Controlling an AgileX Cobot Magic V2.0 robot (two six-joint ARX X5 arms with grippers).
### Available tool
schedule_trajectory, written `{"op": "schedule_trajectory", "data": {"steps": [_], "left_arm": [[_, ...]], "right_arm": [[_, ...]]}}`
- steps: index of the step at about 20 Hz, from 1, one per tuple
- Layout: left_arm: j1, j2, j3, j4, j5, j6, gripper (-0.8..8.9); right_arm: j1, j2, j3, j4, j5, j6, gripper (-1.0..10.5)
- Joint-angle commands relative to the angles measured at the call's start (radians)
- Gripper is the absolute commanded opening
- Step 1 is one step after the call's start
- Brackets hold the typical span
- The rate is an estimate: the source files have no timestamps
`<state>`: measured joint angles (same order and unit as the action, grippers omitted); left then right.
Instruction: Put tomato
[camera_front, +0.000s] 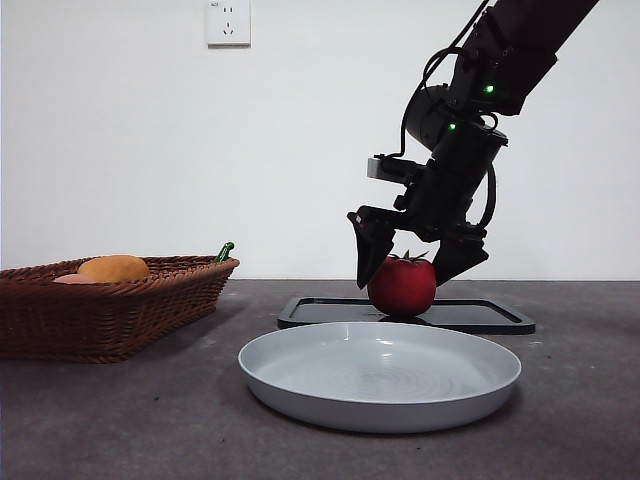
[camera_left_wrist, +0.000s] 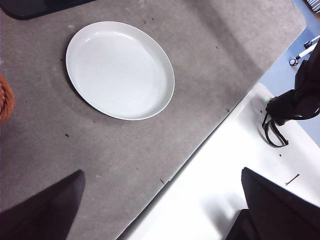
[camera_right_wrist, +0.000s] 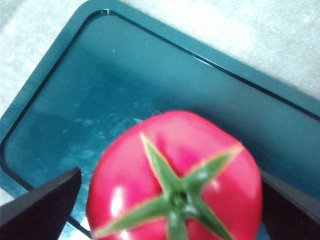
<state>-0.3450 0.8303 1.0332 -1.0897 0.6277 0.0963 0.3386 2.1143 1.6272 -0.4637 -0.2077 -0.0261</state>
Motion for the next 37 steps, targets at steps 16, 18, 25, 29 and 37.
{"op": "schedule_trajectory", "data": {"steps": [16,18,25,29,37], "left_arm": [[-0.005,0.006,0.023,0.013,0.005,0.023,4.96],[-0.005,0.006,0.022,0.013,0.005,0.023,4.96],[-0.005,0.006,0.023,0.013,0.005,0.023,4.96],[-0.005,0.006,0.023,0.013,0.005,0.023,4.96],[-0.005,0.006,0.022,0.013,0.005,0.023,4.96]], "right_arm": [[0.08,-0.648,0.022,-0.516,0.024,0.018,5.7],[0.103,-0.705,0.01,-0.554,0.024,0.018,5.7],[0.148,-1.044,-0.351,-0.499,0.017,0.036,5.7],[0.162,-1.222,-0.553,-0.49,-0.07,0.054,5.7],[0.169,-1.393,-0.713,-0.489,-0.135,0.079,5.7]]}}
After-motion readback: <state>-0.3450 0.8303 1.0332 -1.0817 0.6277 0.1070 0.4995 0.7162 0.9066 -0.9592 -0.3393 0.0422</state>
